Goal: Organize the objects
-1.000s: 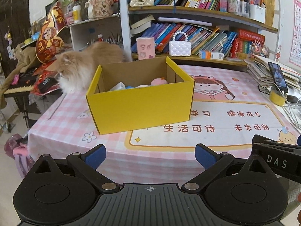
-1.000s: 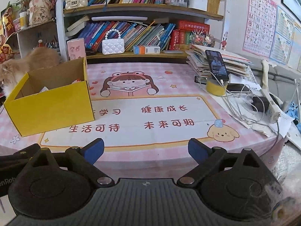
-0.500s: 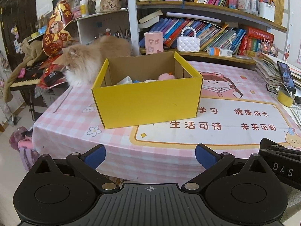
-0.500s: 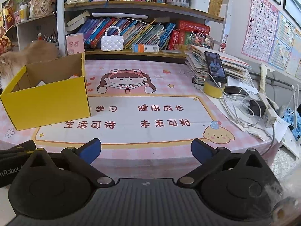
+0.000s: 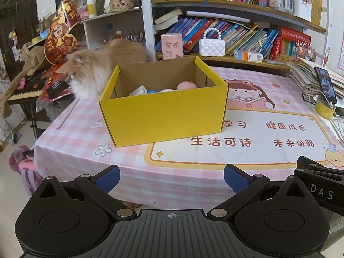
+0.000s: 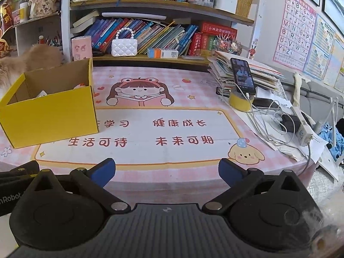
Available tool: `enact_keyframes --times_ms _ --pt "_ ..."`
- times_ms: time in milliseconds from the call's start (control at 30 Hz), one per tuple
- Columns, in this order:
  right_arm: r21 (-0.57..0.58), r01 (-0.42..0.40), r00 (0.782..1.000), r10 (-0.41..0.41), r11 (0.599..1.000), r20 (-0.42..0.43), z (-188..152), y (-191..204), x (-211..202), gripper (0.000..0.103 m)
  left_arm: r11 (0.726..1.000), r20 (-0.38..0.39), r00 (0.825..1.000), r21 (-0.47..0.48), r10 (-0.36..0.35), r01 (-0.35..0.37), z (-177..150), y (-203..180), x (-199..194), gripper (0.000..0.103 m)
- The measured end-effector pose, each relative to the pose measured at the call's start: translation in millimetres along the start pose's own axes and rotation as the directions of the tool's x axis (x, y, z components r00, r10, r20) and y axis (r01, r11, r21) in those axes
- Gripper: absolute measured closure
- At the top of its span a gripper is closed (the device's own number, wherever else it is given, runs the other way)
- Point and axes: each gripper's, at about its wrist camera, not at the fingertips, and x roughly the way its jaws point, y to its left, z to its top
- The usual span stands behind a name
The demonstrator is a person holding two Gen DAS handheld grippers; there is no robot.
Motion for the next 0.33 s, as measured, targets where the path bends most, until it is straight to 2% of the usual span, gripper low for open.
enact_keyframes --times_ms 333 --pt "0.001 -0.002 1.000 0.002 1.000 -0.014 2.0 -0.1 5.5 0.000 1.000 0.001 1.000 0.013 0.000 0.000 5.4 -3.4 5.8 0.000"
